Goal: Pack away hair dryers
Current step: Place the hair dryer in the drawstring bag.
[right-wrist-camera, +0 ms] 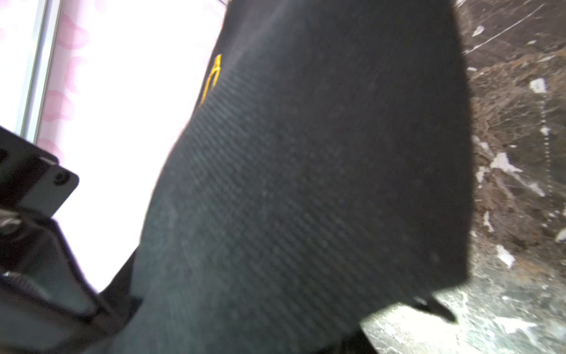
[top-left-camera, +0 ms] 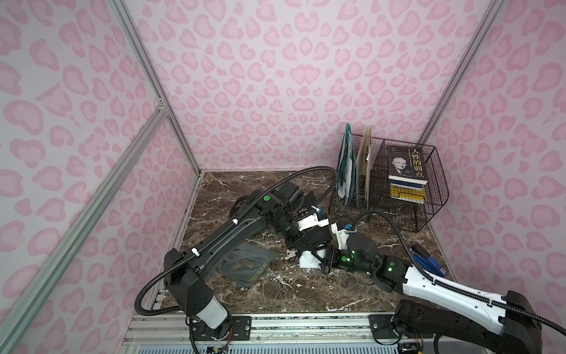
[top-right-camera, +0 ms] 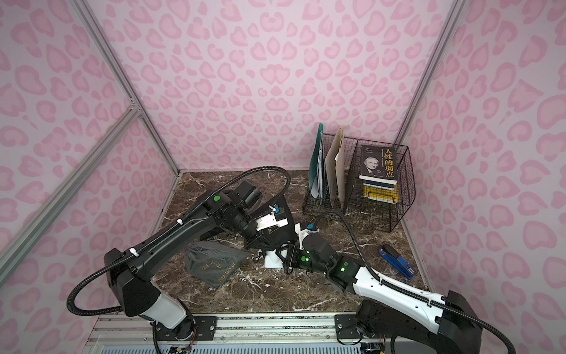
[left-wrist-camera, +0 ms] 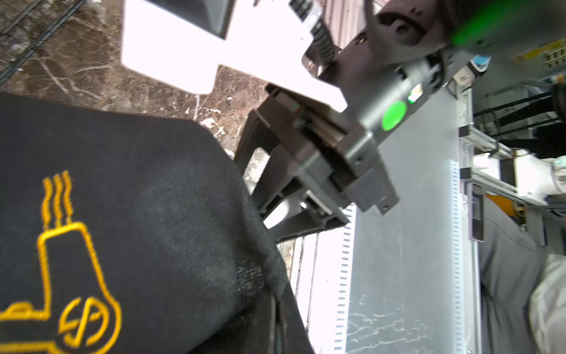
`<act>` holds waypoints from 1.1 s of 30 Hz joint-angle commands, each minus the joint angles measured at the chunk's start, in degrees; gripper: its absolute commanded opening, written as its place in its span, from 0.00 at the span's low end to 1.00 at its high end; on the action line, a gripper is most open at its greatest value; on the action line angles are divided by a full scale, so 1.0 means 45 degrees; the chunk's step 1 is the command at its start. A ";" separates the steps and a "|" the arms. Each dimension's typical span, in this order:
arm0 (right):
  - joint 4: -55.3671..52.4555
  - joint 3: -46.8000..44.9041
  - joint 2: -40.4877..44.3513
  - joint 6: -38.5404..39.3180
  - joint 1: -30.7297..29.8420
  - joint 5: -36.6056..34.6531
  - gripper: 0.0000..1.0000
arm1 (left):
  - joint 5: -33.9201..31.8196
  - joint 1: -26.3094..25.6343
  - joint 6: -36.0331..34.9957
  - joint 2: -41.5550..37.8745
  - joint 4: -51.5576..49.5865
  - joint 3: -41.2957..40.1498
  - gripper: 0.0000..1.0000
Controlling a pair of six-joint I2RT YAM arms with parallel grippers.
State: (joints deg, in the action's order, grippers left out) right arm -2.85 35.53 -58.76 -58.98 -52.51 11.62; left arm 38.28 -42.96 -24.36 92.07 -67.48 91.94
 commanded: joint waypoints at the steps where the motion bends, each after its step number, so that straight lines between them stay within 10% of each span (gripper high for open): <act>1: 0.0488 0.0289 -0.0161 0.0164 -0.0007 0.0076 0.16 | 0.1024 -0.0052 -0.0208 0.0033 -0.0650 0.0059 0.02; 13: -0.0614 0.0703 0.0471 0.0446 0.0009 -0.0150 0.54 | 0.0935 -0.0060 -0.0495 -0.0400 -0.1150 0.0773 0.02; 33: -0.1503 0.0961 0.2704 0.1219 -0.0017 -0.0652 0.60 | 0.0855 -0.0056 0.0254 -0.0417 -0.1566 0.2842 0.02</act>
State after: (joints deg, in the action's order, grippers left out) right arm -9.32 39.38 -47.86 -55.33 -52.56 10.48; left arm 39.86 -43.18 -24.77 90.87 -74.08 103.59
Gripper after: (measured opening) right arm 0.601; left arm 0.065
